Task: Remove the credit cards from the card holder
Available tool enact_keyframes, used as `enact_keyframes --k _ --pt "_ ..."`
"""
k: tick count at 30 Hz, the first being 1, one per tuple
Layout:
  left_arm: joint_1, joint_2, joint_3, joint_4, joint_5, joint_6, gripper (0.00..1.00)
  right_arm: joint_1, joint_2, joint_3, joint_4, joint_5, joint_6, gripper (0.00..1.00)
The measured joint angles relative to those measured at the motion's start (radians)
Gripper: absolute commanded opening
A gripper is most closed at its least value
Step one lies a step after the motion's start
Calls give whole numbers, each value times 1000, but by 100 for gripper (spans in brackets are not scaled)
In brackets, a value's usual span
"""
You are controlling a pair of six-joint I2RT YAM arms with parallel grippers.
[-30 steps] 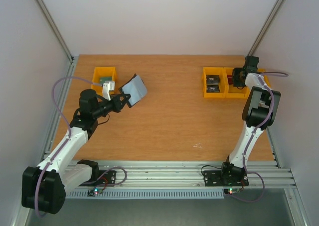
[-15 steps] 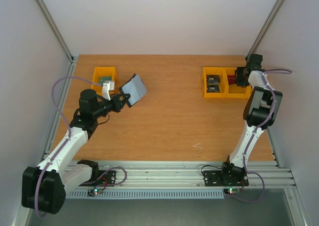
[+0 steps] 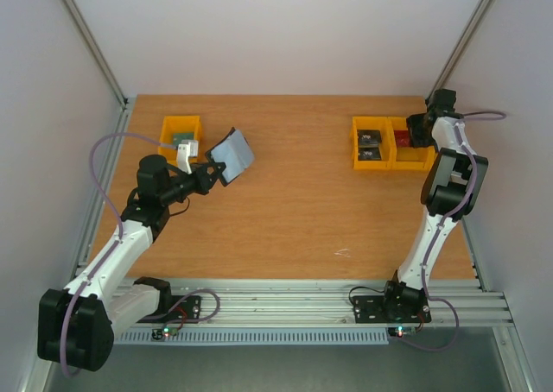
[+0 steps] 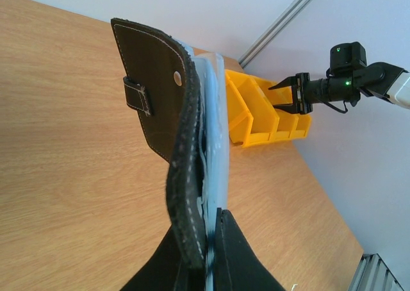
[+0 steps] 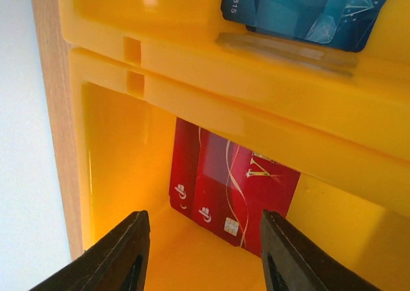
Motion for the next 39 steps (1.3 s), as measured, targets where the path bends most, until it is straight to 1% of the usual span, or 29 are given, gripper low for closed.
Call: enact_keyframes --k 4,6,9,12,15,19,24,29,39 --pt "0 0 0 0 0 0 0 0 1 0 -12 0 -10 52" --pt "0 0 0 0 0 0 0 0 3 9 -25 0 -26 52" --pt "0 0 0 0 0 0 0 0 7 40 -50 5 -63 49" --pt "0 0 0 0 0 0 0 1 5 64 -69 23 -116 44" --pt "0 0 0 2 0 0 0 6 -3 56 -96 45 -181 34" --pt "0 0 0 7 -1 0 0 14 -34 -14 -127 76 -265 22" --pt "0 0 0 8 -1 -1 0 19 -46 -67 -179 98 -346 16" --pt "0 -2 0 12 -1 -3 0 19 -20 -31 -228 98 -403 15" --pt "0 -2 0 13 -1 -3 0 19 147 148 -319 95 -442 15"
